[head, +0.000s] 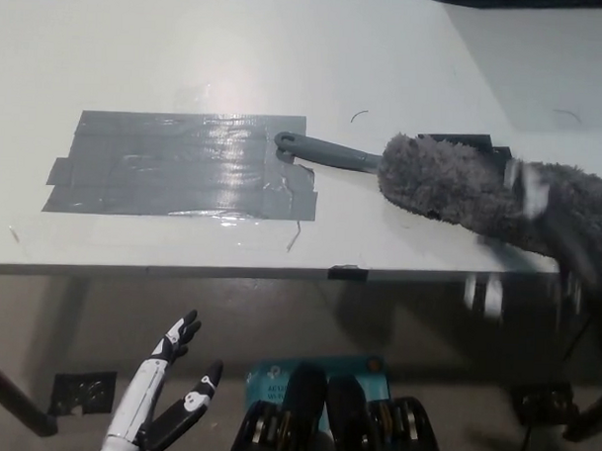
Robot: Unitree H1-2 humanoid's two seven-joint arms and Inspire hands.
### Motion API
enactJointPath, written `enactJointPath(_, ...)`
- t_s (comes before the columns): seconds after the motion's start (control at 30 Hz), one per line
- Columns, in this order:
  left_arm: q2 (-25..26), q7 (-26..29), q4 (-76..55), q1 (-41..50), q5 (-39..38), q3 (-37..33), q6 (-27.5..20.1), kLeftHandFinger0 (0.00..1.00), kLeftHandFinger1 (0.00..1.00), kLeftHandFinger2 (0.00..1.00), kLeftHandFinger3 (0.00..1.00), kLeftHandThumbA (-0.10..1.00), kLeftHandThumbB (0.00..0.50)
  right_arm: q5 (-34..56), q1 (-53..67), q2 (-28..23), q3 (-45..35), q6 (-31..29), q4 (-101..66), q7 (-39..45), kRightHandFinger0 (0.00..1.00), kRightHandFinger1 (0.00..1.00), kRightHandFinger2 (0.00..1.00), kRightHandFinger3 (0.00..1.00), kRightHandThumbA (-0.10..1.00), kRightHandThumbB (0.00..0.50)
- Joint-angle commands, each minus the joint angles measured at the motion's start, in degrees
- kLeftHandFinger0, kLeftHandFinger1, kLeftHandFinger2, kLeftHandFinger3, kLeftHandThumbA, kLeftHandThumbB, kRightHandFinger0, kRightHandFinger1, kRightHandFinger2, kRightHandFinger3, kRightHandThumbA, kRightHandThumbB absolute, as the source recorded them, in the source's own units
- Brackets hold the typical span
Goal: A person hands a grey duster to the robot and the robot grabs it with its right hand and places it on the black marked spot infron tof it on the desk
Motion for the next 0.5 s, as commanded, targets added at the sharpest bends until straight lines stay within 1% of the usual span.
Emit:
enactJointPath(0.0,-0.41,0.28,-1.81,2.68,-0.51,-0.98,-4.59,1.0,1.0,1.0,1.0,0.8,0.178,5.65,13.3,7.11,-1.71,-15.02,-6.9,-8.34,1.0,1.0,1.0,1.0,1.0,0.265)
enactJointPath(0.03,-0.4,0.33,-1.81,2.84,-0.42,-1.0,-4.67,1.0,1.0,1.0,1.0,0.83,0.185,5.66,13.56,7.8,-1.77,-16.08,-5.02,-8.5,1.0,1.0,1.0,1.0,1.0,0.268)
enactJointPath(0.07,-0.5,0.52,-1.6,3.2,-0.29,-1.11,-5.16,1.0,1.0,1.0,1.0,0.87,0.192,5.07,14.22,9.44,-1.84,-18.09,0.6,-9.41,1.0,1.0,1.0,1.0,1.0,0.297)
enactJointPath(0.13,-0.8,0.84,-1.41,3.32,-0.33,-1.03,-5.3,1.0,1.0,1.0,1.0,0.9,0.21,3.88,13.91,11.08,-1.85,-19.05,8.46,-10.12,1.0,1.0,1.0,1.0,1.0,0.344)
enactJointPath(0.17,-0.77,0.8,-1.86,3.57,-0.49,-0.85,-4.81,1.0,1.0,1.0,1.0,0.91,0.217,2.4,13.62,11.03,-1.49,-20.72,11.14,-10.66,1.0,1.0,1.0,1.0,1.0,0.316)
enactJointPath(0.23,-0.37,0.63,-2.76,4.11,-0.7,-0.44,-4.46,1.0,1.0,1.0,1.0,0.92,0.222,0.11,13.26,11.01,-0.88,-22.73,14.49,-11.41,1.0,1.0,1.0,1.0,1.0,0.292)
enactJointPath(0.3,-0.28,0.48,-3.36,4.13,-0.73,-0.23,-4.01,1.0,1.0,1.0,1.0,0.93,0.218,-0.46,12.74,11.13,-1.04,-24.61,17.78,-12.06,1.0,1.0,1.0,1.0,1.0,0.304)
enactJointPath(0.37,-0.47,0.47,-3.33,3.67,-1.18,-0.19,-4.66,1.0,1.0,1.0,1.0,0.91,0.209,1.34,12.4,11.11,-1.73,-24.95,19.64,-11.61,1.0,1.0,1.0,1.0,1.0,0.333)
enactJointPath(0.47,-0.84,0.39,-3.54,3.69,-1.33,-0.35,-4.41,1.0,1.0,1.0,1.0,0.9,0.212,2.59,12.8,11.22,-2.1,-26.05,20.37,-11.61,1.0,1.0,1.0,1.0,1.0,0.343)
